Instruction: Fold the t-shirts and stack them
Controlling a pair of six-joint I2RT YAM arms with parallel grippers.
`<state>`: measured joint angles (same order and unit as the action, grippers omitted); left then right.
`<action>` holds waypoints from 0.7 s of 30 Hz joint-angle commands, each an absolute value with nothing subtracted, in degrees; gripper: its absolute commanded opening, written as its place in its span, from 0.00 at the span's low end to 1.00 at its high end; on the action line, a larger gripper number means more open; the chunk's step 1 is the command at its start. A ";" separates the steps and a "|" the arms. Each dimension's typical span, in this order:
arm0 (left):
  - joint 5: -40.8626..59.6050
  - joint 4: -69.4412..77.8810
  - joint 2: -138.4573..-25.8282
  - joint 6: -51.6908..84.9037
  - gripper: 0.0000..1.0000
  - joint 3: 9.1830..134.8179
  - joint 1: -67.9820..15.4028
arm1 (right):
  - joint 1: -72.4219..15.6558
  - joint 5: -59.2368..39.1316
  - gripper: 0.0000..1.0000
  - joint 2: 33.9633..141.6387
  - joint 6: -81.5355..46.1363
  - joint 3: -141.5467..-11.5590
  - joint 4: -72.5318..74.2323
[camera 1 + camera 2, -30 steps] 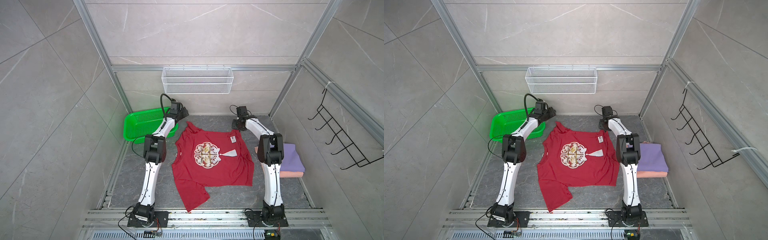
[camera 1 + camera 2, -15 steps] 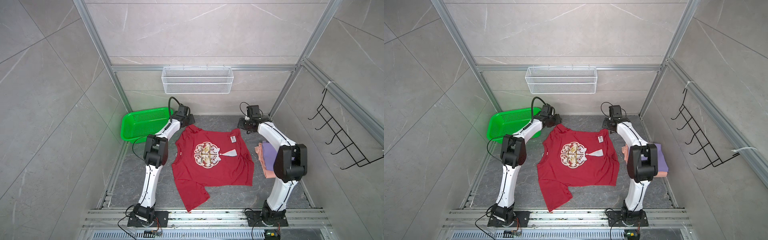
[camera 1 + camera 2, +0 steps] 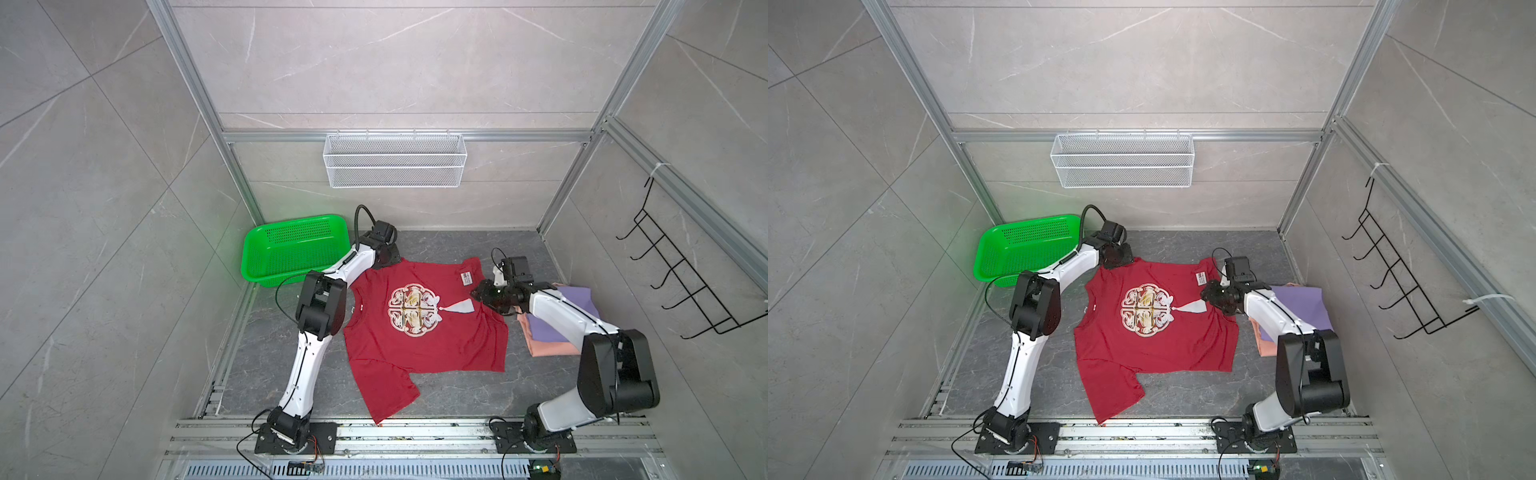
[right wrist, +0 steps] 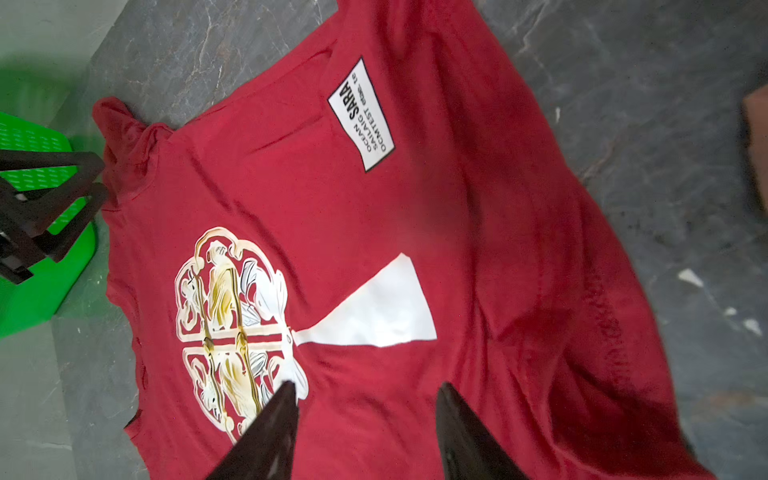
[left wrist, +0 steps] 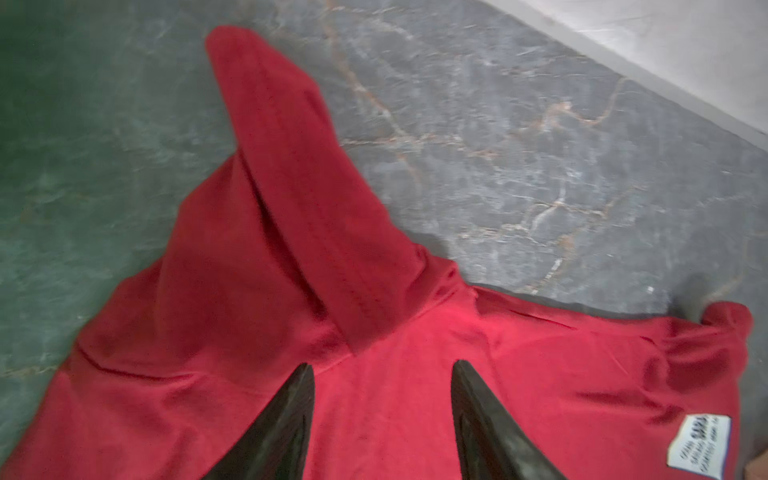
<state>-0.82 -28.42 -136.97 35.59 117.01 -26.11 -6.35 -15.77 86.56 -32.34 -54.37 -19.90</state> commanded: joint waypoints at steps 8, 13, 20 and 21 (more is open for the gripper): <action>-1.23 -25.70 -139.91 40.35 0.55 117.94 -26.36 | -6.68 -18.37 0.55 82.88 -36.11 -47.84 -17.75; -1.61 -24.09 -141.15 40.51 0.37 119.29 -26.79 | -6.67 -17.71 0.55 83.12 -36.00 -47.04 -18.15; -5.58 -23.94 -143.30 37.60 0.17 123.29 -27.42 | -6.66 -17.67 0.55 84.41 -35.61 -46.93 -18.50; -5.77 -23.87 -143.59 37.25 0.16 123.85 -27.38 | -6.66 -17.52 0.55 84.61 -35.60 -46.93 -18.61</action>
